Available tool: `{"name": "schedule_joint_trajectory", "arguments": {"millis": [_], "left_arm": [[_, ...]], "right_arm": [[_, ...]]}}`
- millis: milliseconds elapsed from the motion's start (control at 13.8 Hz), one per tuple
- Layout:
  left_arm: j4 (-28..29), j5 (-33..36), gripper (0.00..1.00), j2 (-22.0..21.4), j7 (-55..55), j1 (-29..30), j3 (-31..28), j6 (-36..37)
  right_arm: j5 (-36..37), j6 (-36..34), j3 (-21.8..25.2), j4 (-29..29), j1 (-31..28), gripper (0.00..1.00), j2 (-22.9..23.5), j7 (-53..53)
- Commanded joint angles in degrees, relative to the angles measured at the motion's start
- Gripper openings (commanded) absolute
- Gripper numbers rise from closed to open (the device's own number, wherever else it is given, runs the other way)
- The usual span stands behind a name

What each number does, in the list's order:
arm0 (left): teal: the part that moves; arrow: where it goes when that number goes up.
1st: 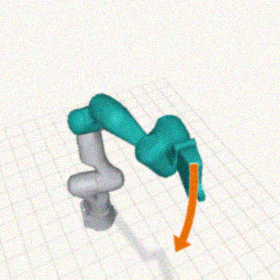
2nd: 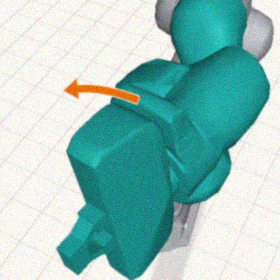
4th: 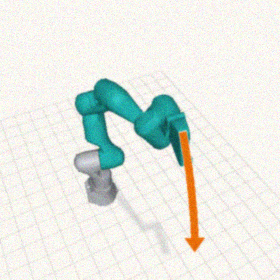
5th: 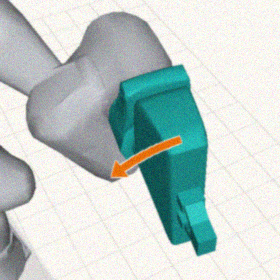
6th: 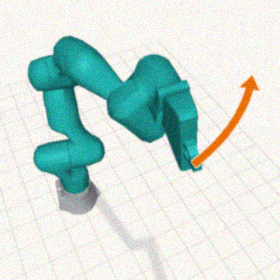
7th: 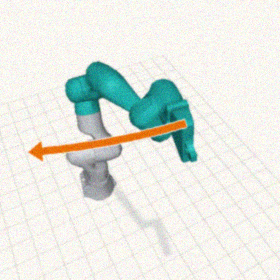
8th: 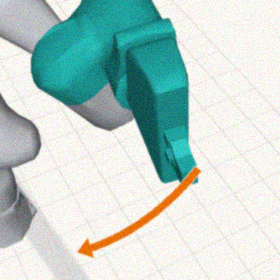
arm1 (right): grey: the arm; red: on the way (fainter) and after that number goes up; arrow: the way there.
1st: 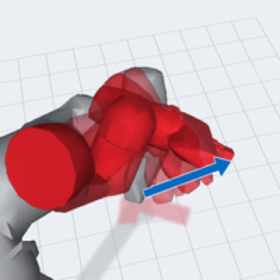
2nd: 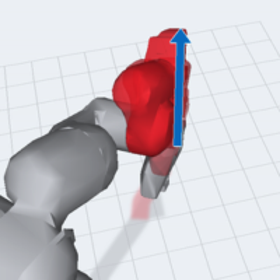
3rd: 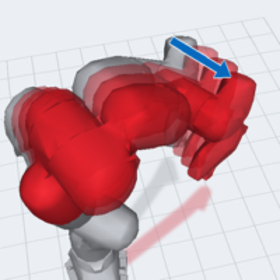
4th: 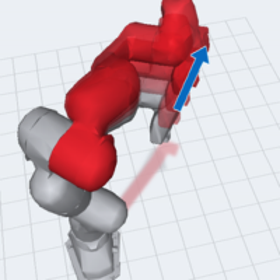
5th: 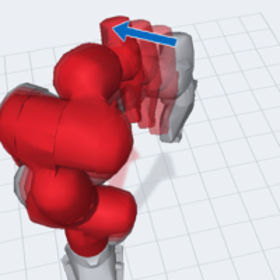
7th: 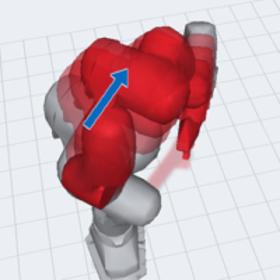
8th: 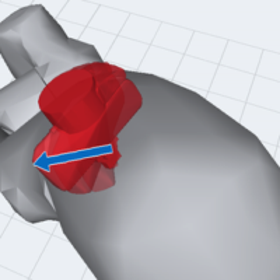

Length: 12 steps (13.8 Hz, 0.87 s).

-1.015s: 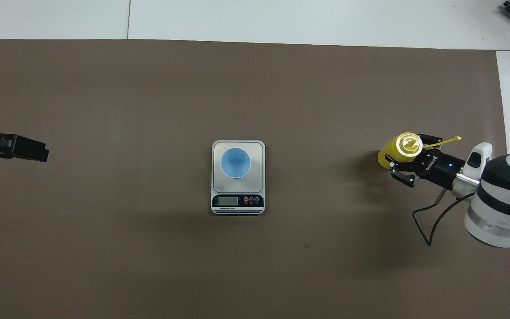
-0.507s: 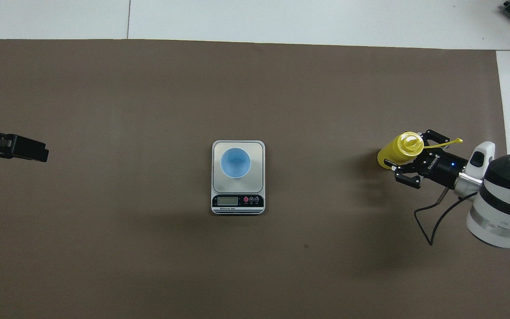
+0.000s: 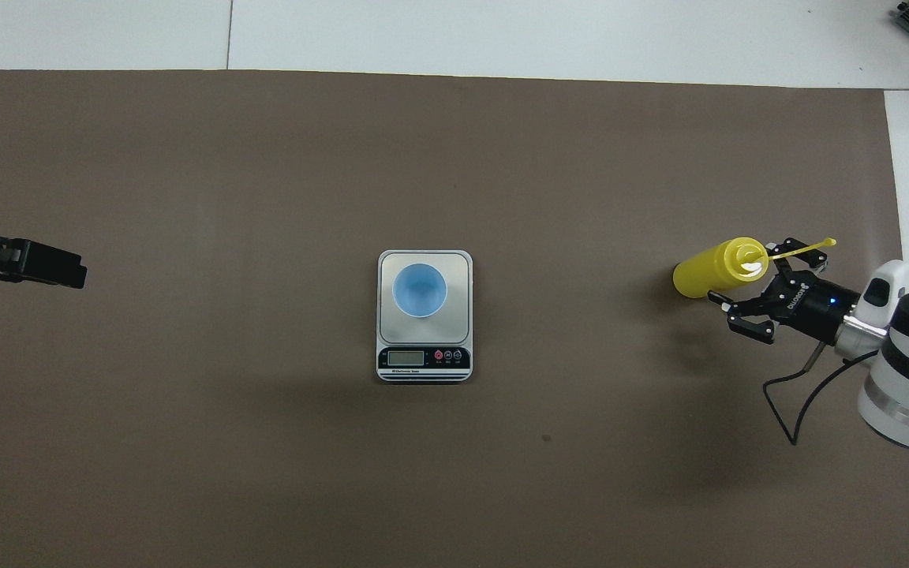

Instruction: Pour seasoning into cup on scale with both arms

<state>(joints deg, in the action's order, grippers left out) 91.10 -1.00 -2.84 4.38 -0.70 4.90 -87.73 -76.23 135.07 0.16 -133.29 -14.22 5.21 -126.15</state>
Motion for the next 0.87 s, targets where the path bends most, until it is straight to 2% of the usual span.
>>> {"name": "schedule_joint_trajectory", "arguments": {"millis": [0, 290, 507, 797], "left_arm": [[0.92, -0.67, 1.00, -1.02, 0.37, 0.96, 0.55, 0.54], [0.92, -0.67, 1.00, -1.11, 0.37, 0.96, 0.55, 0.62], [0.92, -0.67, 1.00, -1.02, 0.37, 0.96, 0.55, 0.63], [0.92, -0.67, 1.00, -1.02, 0.37, 0.96, 0.55, 0.63]], "right_arm": [[6.07, -1.74, -0.25, -1.97, -4.04, 1.00, -1.87, -1.29], [14.52, -3.06, -0.16, -1.45, -9.15, 1.00, -1.78, -0.41], [17.68, -2.97, 0.54, -0.57, -9.95, 1.00, -2.13, 0.37], [26.64, -3.06, 0.54, 1.62, -11.27, 1.00, -3.89, 9.93]]}}
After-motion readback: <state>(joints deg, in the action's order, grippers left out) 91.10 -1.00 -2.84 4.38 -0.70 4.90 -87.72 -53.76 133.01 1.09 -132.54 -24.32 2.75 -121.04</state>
